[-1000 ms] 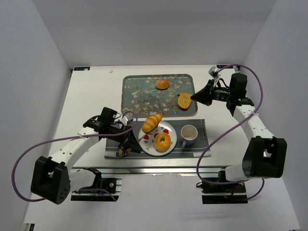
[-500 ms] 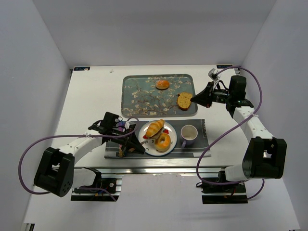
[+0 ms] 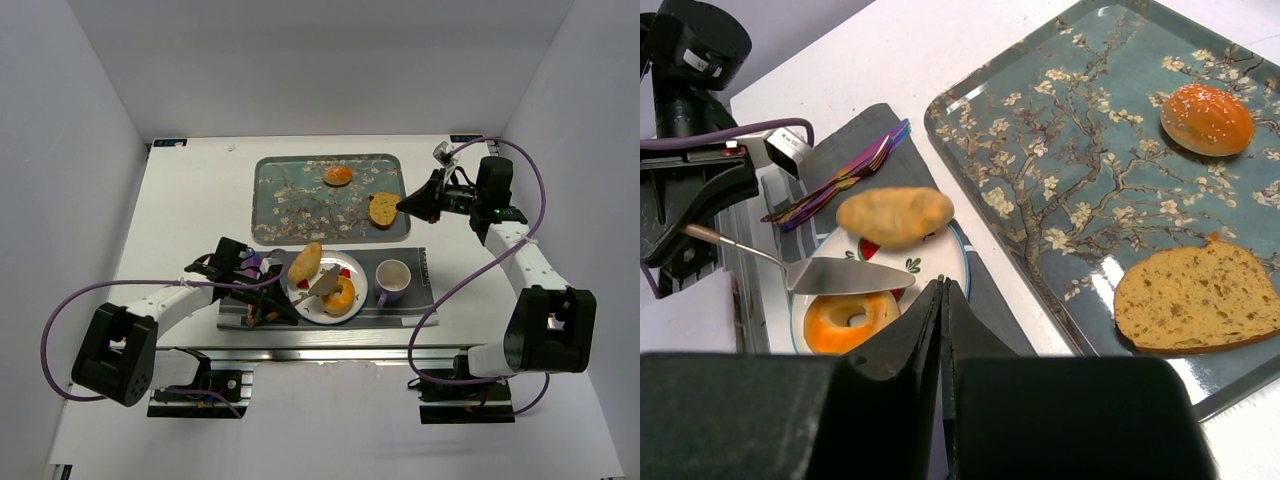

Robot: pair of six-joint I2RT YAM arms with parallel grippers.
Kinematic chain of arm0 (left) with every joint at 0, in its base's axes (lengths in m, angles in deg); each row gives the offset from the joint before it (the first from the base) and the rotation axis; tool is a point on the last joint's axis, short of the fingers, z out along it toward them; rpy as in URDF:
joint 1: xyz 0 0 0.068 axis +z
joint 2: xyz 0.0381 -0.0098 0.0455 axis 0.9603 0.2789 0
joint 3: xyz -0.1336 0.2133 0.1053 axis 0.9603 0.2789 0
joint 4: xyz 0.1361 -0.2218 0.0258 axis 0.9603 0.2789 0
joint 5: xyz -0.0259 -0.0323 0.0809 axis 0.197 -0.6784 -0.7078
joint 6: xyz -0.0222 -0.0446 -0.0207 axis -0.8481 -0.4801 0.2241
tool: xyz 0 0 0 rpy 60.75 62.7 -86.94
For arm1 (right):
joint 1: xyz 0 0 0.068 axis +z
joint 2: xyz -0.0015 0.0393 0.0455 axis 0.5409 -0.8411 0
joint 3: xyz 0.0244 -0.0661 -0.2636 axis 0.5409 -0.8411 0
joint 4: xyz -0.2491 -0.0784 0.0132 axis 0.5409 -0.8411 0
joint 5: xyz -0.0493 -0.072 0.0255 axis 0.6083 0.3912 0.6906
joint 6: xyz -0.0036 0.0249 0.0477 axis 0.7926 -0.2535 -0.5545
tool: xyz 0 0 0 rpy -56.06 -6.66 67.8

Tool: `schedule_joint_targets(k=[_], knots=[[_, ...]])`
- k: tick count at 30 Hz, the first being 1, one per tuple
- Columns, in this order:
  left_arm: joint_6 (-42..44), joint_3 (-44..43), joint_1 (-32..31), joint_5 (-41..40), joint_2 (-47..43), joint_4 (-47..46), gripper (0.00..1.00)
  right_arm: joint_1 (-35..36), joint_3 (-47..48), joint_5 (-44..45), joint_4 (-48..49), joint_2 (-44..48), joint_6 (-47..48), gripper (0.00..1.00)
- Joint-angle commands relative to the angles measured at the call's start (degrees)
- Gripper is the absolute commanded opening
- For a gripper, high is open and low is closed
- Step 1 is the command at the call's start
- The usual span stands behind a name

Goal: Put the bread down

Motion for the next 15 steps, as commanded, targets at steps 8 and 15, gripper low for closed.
schedule_joint_targets(k=[8, 15], knots=[[4.5, -4.61, -0.5, 3.47, -2.06, 5.28, 0.0, -0.25, -1.47, -1.36, 2.88, 1.85, -0.62, 0.06], [5.63, -14.18, 0.11, 0.14, -1.19, 7.03, 0.0, -0.25, -1.38, -1.45, 2.79, 1.94, -0.54, 0.06]])
